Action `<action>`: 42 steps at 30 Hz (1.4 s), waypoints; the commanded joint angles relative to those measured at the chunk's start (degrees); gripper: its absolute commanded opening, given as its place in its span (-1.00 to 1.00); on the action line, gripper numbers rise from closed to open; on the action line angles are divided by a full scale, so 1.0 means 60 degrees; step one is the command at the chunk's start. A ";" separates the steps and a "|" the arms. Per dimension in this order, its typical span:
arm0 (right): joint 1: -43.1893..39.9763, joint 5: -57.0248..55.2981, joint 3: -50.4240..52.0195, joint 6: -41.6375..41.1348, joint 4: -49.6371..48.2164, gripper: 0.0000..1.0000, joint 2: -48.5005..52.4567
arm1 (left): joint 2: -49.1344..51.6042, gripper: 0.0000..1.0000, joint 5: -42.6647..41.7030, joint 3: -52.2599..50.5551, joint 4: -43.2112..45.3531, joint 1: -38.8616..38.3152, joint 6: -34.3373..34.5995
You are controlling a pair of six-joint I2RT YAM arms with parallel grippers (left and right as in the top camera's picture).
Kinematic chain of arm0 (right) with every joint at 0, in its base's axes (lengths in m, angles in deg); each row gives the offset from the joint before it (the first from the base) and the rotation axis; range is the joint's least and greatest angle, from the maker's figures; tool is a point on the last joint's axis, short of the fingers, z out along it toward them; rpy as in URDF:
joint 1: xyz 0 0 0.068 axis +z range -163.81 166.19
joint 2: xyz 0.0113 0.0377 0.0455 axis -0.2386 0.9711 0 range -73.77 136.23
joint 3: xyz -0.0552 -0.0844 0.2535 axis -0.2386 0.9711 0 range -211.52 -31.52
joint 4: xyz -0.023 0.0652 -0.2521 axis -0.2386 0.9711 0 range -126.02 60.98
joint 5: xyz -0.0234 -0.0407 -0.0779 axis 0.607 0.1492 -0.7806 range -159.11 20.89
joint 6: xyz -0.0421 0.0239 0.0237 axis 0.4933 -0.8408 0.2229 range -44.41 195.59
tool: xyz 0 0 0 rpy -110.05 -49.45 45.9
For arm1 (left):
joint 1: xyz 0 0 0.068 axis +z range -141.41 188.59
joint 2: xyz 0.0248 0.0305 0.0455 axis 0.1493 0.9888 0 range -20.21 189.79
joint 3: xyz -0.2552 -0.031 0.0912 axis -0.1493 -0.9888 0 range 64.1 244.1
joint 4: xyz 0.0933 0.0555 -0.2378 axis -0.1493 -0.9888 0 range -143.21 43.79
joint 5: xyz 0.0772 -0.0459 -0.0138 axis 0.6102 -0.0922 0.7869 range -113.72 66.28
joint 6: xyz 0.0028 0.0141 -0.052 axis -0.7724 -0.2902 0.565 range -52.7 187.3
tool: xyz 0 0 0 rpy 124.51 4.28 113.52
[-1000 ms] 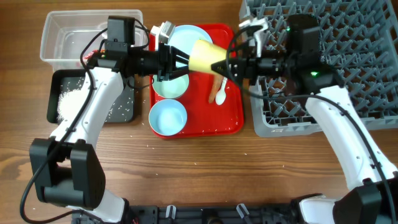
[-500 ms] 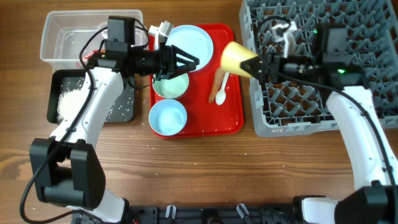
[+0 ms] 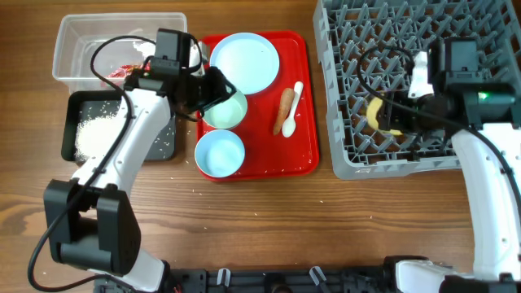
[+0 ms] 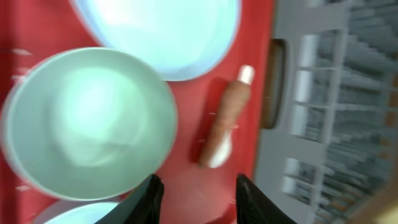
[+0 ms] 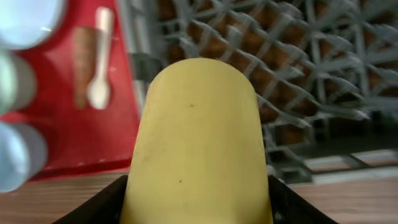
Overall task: Sort waste into correct bins and load items into the dishwasher rack
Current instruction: 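Place the yellow cup into the dish rack with right gripper, then move right gripper to the blue bowl and grasp its rim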
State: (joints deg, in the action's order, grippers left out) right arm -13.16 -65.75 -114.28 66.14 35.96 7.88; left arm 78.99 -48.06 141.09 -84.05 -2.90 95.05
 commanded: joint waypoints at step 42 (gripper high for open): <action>0.5861 0.2022 -0.1792 -0.2583 -0.3100 0.45 0.4484 | -0.0517 -0.10 0.0455 0.0047 -0.1224 0.2641 0.0455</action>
State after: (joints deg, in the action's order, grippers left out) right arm 19.08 -53.01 -126.09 55.52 18.91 30.83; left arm 77.46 -43.23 141.09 -89.80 11.20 97.04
